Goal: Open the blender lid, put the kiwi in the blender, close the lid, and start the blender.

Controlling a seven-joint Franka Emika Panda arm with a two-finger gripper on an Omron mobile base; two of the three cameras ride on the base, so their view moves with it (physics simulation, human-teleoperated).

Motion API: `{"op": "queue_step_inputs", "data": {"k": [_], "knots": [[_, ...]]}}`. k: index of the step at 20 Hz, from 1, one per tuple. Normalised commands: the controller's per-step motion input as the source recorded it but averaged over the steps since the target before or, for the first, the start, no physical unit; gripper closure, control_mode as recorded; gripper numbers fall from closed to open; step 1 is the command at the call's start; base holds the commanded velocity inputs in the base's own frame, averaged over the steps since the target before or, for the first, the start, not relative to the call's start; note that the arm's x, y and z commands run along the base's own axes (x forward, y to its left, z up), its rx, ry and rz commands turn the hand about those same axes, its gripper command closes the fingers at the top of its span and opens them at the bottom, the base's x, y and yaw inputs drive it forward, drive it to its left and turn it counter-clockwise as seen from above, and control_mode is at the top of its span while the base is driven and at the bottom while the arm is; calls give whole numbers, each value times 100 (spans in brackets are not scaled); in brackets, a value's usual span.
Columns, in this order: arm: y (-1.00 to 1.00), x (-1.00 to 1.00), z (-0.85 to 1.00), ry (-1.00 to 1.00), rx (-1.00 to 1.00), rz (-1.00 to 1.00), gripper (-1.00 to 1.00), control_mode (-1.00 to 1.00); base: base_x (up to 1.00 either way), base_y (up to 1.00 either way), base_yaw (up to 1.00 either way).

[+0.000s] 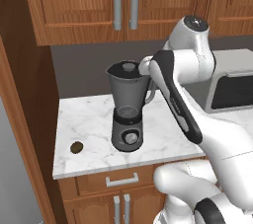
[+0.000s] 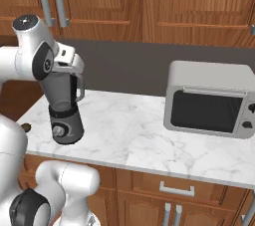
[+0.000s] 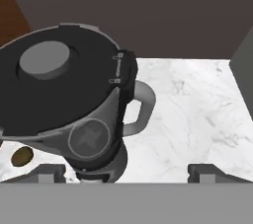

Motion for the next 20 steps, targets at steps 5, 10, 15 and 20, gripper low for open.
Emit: {"op": "queue_step_inputs", "data": {"k": [5, 10, 15, 20], "knots": [[43, 2, 37, 3, 0, 0, -100, -100, 0, 0, 0], [31, 11, -1, 0, 0, 0, -100, -100, 0, 0, 0], [10, 13, -14, 0, 1, 0, -100, -100, 0, 0, 0], [3, 17, -2, 1, 2, 0, -100, -100, 0, 0, 0]]}}
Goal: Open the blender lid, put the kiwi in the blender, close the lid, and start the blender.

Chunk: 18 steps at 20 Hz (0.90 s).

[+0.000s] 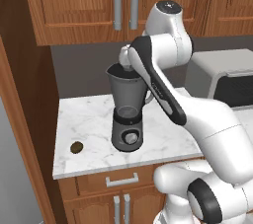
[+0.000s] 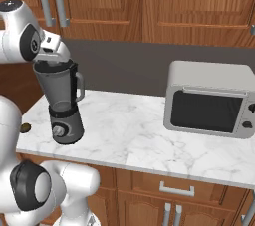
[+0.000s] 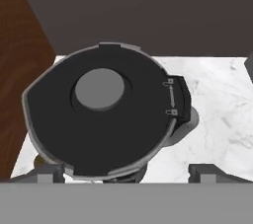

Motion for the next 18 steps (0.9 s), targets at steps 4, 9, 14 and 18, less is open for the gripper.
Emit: {"op": "queue_step_inputs", "data": {"k": [4, 9, 14, 18], "knots": [[9, 15, 0, 2, 0, 0, -100, -100, 0, 0, 0], [19, 7, -6, 6, 0, 0, -100, -100, 0, 0, 0], [16, 16, -11, 5, 0, 0, -100, -100, 0, 0, 0], [8, 25, -11, 4, 0, 0, -100, -100, 0, 0, 0]]}}
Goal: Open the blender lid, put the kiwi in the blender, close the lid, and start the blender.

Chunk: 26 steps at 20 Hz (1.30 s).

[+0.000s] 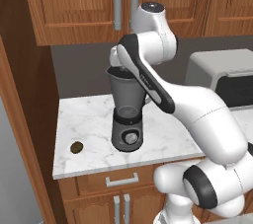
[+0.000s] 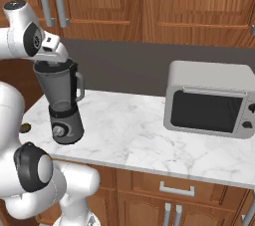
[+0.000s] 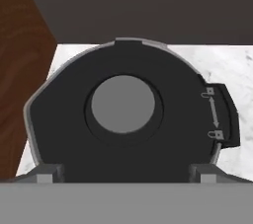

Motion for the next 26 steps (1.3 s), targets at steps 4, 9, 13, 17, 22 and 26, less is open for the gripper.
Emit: {"op": "queue_step_inputs", "data": {"k": [4, 9, 13, 17, 22, 26], "knots": [[3, 24, -16, 2, 0, 0, -100, -100, 0, 0, 0], [1, 20, -23, 0, 0, 0, -100, -100, 0, 0, 0], [2, 18, -24, 0, 0, 0, -100, -100, 0, 0, 0], [8, 17, -13, 0, 0, 0, -100, -100, 0, 0, 0], [16, 20, -12, 0, 0, 0, -100, -100, 0, 0, 0], [12, 21, -17, 0, 0, 0, -100, -100, 0, 0, 0]]}}
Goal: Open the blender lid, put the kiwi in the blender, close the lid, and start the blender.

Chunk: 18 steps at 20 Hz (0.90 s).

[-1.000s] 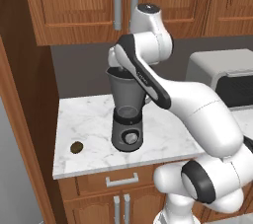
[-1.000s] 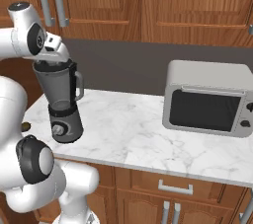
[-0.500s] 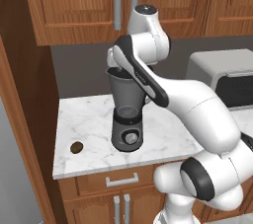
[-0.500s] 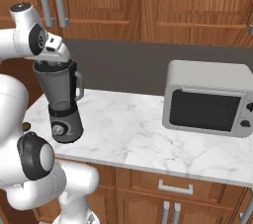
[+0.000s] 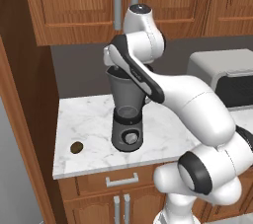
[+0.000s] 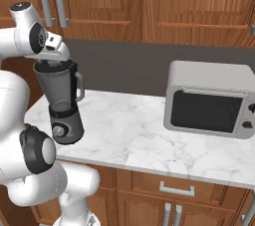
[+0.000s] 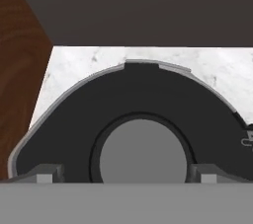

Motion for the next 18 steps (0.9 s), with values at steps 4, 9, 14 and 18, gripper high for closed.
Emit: {"op": "queue_step_inputs", "data": {"k": [4, 9, 14, 18], "knots": [[2, 10, -27, 0, 0, 0, -100, -100, 0, 0, 0], [-10, 0, -36, 0, 0, 0, -100, -100, 0, 0, 0], [-4, 0, -43, 0, 0, 0, 100, -100, 0, 0, 0], [0, 0, -47, 1, 0, 0, 100, -100, 0, 0, 0]]}}
